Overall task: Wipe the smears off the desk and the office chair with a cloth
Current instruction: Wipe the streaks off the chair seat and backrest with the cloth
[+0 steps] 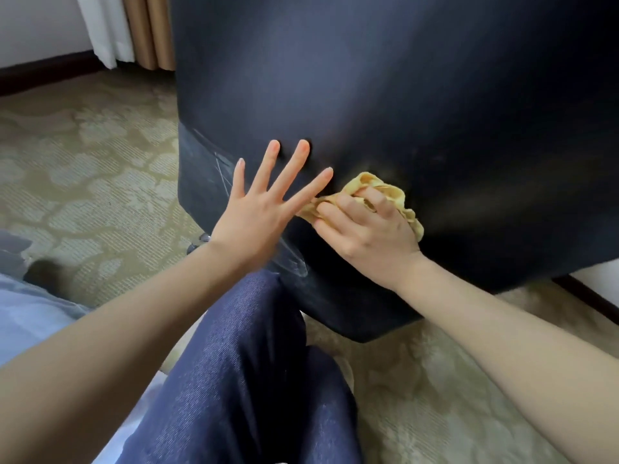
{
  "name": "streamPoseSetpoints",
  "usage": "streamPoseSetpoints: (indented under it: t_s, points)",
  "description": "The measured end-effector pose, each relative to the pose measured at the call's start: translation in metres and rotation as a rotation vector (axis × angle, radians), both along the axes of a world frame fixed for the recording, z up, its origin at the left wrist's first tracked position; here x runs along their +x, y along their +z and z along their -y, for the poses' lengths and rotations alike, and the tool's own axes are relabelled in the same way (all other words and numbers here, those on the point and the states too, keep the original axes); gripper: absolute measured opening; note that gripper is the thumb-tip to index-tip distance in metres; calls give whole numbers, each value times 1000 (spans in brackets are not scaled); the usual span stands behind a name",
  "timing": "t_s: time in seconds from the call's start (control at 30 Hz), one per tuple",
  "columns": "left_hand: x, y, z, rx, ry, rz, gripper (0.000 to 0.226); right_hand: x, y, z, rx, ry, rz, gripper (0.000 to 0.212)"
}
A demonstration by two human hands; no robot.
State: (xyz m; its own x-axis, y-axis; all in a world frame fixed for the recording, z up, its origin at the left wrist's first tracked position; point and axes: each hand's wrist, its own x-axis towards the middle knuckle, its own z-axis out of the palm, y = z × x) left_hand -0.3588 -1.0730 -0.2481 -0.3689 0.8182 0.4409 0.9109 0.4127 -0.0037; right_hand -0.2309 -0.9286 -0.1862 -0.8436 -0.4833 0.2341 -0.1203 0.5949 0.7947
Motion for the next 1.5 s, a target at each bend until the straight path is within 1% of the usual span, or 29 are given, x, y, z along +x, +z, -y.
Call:
streamPoseSetpoints:
  t_s: [0.1,0.2,0.3,0.4,0.5,0.63,0.8,0.9,1.03,1.13,1.2,1.27,1.33,1.4,1.5]
  points:
    - [-6,2,3,-18,-1,-9,123,0,-34,2,27,-54,169,16]
    - [-9,4,6,-40,9,-29,120,12,-59,-2,38,-104,307,22]
    - [-8,6,7,-70,26,-28,119,41,-77,-7,63,-162,459,16]
    - [-6,9,9,-105,32,-23,122,77,-77,-21,96,-186,562,16]
    - [-5,13,9,-145,46,-12,127,105,-61,-36,109,-175,578,15]
    - [3,16,9,-187,73,18,130,132,-28,-50,71,-120,507,16]
    - [6,19,9,-187,74,59,135,130,28,-54,49,-7,302,27]
    - [6,17,9,-180,64,65,138,108,56,-44,41,45,158,28]
    - [3,14,9,-154,41,46,135,62,78,-25,29,114,-99,17]
    - [0,12,8,-145,34,35,133,29,75,-12,-7,113,-281,14]
    - [-1,11,8,-132,29,17,132,15,63,-6,-34,82,-363,15]
    - [-3,10,8,-118,29,9,131,7,48,-1,-78,54,-399,19]
    - [-4,9,8,-124,39,-4,130,3,34,3,-101,43,-394,23]
    - [-5,9,7,-129,44,-13,127,3,18,4,-111,33,-345,26]
    - [-4,7,7,-110,40,-6,124,11,-13,4,-138,10,-220,28]
